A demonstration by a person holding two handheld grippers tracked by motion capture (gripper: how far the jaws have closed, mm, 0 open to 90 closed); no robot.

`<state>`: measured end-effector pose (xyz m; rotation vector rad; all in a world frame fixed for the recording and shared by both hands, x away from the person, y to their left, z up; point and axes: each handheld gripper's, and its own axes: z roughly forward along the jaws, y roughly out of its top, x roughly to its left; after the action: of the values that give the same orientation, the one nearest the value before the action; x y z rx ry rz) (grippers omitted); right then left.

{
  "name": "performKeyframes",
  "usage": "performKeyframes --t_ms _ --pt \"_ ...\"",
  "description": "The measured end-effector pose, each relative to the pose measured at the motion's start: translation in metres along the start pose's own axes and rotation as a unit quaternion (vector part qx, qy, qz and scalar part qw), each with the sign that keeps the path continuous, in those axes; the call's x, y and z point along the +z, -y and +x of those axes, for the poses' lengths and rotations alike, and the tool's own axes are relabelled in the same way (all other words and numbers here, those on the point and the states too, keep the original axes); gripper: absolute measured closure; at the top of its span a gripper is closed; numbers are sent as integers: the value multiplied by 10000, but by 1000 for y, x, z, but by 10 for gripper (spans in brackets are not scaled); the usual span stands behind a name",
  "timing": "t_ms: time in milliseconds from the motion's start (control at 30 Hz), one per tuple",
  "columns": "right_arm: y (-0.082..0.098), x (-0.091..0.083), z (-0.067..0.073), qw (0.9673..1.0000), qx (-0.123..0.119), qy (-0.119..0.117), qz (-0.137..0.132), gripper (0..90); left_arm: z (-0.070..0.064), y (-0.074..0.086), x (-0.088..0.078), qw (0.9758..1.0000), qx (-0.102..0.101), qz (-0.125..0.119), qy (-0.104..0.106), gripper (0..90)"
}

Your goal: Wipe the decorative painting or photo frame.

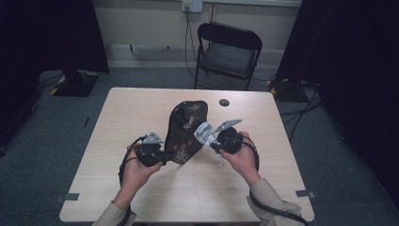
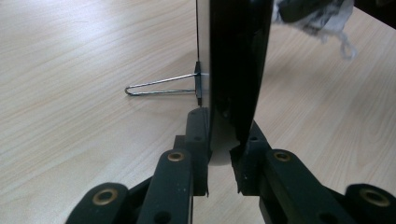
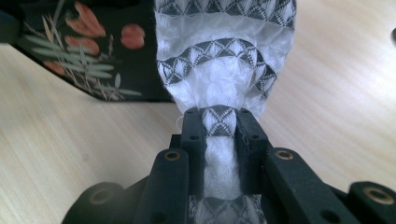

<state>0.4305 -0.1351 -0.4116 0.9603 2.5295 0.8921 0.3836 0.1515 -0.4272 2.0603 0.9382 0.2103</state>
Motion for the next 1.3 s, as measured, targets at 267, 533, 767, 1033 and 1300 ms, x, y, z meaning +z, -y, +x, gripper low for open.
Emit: performKeyframes --t_ms 267,533,767,1033,1300 --pt "22 21 6 9996 97 -157 225 767 0 0 0 10000 -1 -1 -9 785" --pt "40 31 9 9986 118 -264 448 766 0 0 0 10000 3 -3 -10 785" --pt "47 25 5 9985 165 -257 458 766 0 0 0 10000 -9 -3 -10 785" --pt "30 -6 -5 9997 127 -85 215 766 -1 0 0 10000 -12 -8 -24 785" --pt "2 -35 -15 9999 4 111 3 766 -1 0 0 10000 -16 8 -27 785"
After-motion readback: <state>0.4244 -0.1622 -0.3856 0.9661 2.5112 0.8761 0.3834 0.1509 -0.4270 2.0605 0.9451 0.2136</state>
